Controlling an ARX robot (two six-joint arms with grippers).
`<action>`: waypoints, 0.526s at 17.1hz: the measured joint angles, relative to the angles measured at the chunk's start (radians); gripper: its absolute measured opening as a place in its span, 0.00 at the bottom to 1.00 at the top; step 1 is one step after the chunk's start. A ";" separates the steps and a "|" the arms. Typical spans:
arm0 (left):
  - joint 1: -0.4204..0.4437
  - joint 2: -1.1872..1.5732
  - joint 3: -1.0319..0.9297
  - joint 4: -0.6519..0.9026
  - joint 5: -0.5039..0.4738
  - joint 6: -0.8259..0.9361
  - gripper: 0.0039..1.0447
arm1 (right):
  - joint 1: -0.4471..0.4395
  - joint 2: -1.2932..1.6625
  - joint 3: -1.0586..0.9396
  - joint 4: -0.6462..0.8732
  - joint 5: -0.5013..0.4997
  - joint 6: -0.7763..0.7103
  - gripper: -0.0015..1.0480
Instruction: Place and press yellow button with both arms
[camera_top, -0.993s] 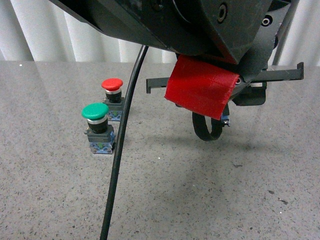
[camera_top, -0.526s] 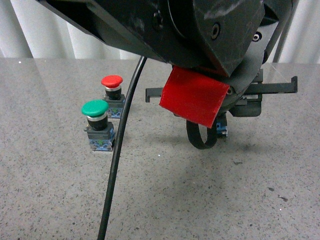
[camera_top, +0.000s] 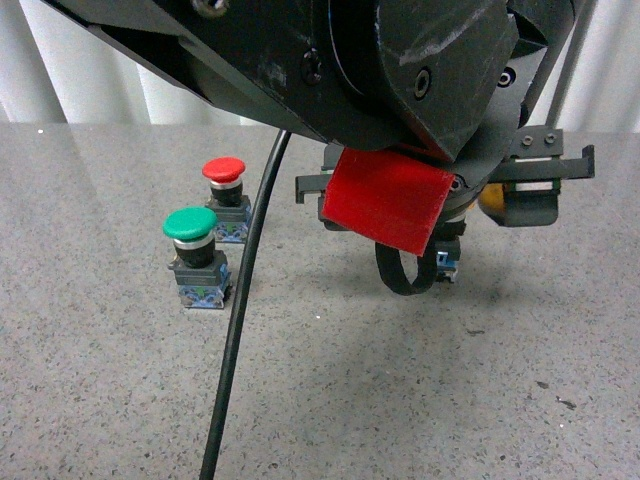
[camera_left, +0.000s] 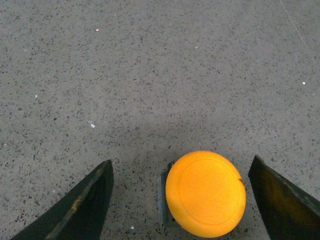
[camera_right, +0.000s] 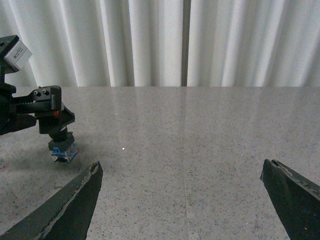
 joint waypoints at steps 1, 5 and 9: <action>-0.001 -0.005 -0.004 0.010 0.000 0.001 0.90 | 0.000 0.000 0.000 0.000 0.000 0.000 0.94; 0.006 -0.127 -0.064 0.089 -0.009 0.029 0.94 | 0.000 0.000 0.000 0.000 0.000 0.000 0.94; 0.112 -0.376 -0.196 0.223 -0.104 0.147 0.94 | 0.000 0.000 0.000 0.000 0.000 0.000 0.94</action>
